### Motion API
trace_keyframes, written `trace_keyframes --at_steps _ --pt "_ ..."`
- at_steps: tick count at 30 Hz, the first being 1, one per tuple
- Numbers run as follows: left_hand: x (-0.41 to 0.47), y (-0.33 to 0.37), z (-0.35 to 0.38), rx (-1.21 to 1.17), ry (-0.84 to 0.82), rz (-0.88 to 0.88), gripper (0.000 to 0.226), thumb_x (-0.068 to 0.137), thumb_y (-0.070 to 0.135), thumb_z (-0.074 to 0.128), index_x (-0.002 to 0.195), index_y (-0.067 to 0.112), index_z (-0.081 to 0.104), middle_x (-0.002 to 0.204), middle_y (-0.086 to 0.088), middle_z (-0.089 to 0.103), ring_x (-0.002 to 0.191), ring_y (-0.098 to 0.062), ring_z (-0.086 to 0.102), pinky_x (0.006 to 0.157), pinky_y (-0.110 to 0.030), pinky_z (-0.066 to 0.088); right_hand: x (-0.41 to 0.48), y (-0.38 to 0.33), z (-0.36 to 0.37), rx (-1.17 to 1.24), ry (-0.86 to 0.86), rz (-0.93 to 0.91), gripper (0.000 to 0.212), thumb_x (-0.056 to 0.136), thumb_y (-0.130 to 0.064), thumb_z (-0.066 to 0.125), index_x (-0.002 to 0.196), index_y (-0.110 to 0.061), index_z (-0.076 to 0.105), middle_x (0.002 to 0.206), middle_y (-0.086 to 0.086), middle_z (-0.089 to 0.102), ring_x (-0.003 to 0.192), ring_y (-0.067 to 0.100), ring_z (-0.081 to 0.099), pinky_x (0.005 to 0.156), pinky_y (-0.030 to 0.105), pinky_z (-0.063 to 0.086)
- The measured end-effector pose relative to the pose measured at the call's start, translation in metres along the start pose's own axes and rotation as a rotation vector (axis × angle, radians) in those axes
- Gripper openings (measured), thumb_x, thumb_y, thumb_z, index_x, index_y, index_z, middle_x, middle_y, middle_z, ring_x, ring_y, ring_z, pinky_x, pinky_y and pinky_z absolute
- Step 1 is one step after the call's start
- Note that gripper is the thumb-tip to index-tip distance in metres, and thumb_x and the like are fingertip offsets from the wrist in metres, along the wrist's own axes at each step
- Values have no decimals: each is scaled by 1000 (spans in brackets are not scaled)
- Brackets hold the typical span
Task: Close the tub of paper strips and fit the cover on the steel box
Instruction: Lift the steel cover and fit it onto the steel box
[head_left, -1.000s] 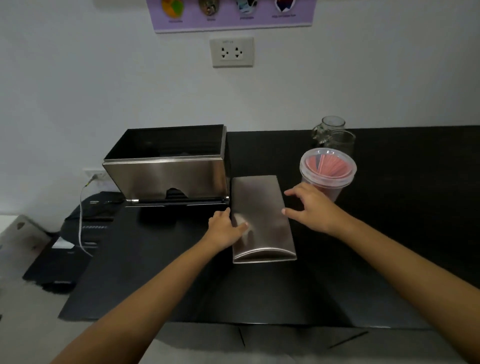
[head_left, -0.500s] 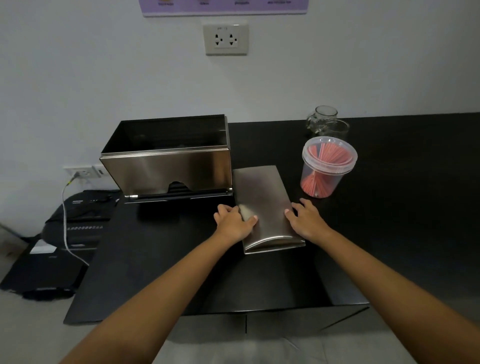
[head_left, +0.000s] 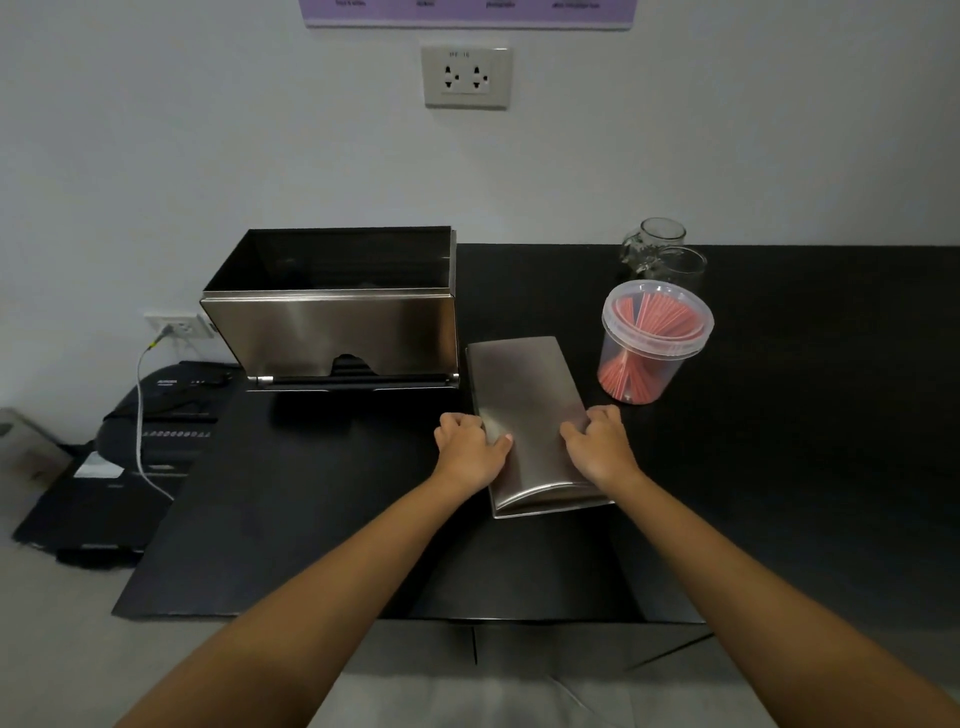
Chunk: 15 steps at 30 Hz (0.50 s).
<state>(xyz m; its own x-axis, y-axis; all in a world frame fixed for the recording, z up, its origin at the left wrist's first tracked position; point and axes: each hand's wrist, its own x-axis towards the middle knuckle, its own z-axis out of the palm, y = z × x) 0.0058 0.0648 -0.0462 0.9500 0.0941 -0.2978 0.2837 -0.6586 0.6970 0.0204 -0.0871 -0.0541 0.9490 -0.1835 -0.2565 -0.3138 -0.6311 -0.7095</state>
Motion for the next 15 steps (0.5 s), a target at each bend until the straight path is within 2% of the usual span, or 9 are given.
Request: trace_keyframes --at_steps 3,5,7,8,10,11,13,15 --pt "0 1 -1 -63 -3 -40 41 89 26 56 120 0 54 137 -15 33 130 -24 32 110 -32 30 -2 -1 -3 51 -25 -9 50 89 -25 51 129 0 36 135 10 31 117 24 42 93 33 36" --pt "1 0 -2 -83 1 -47 38 88 25 56 117 0 57 133 -21 43 127 -27 38 109 -37 34 -3 -1 -4 81 -45 -21 50 88 -26 52 129 0 37 136 11 30 121 25 39 98 35 35" --pt "2 0 -3 -138 8 -43 38 87 22 57 118 0 56 127 -21 50 115 -29 52 101 -37 42 -4 0 -5 98 -53 -29 50 88 -27 53 128 -1 39 137 12 30 122 26 39 100 37 34" --pt "1 1 -4 -179 6 -38 38 87 21 57 119 0 54 122 -17 55 104 -26 58 94 -34 46 -5 -1 -6 119 -55 -19 50 88 -28 53 128 -2 39 137 12 30 122 27 39 99 37 35" --pt "-1 3 -6 -260 -2 -32 40 87 20 60 121 3 47 98 -5 62 80 -12 59 79 -27 45 -5 -1 -10 198 -70 34 51 87 -29 53 131 -7 36 135 13 35 117 27 44 92 36 38" --pt "-3 4 -7 -292 -4 -33 43 86 21 62 122 5 44 88 1 60 74 -8 56 76 -26 44 -6 -1 -12 245 -82 57 51 87 -29 53 131 -9 36 133 13 40 111 25 48 86 33 40" --pt "-6 3 -8 -339 -21 -35 47 83 21 65 121 8 42 83 5 55 74 -7 56 71 -23 46 -7 0 -16 327 -90 82 49 85 -28 56 128 -11 38 126 13 50 94 18 51 76 29 40" --pt "-12 1 -8 -371 -35 -28 48 82 21 67 120 9 41 86 6 54 76 -8 57 66 -17 46 -9 2 -18 396 -74 105 54 83 -27 59 129 -11 37 125 13 52 89 16 50 72 26 39"
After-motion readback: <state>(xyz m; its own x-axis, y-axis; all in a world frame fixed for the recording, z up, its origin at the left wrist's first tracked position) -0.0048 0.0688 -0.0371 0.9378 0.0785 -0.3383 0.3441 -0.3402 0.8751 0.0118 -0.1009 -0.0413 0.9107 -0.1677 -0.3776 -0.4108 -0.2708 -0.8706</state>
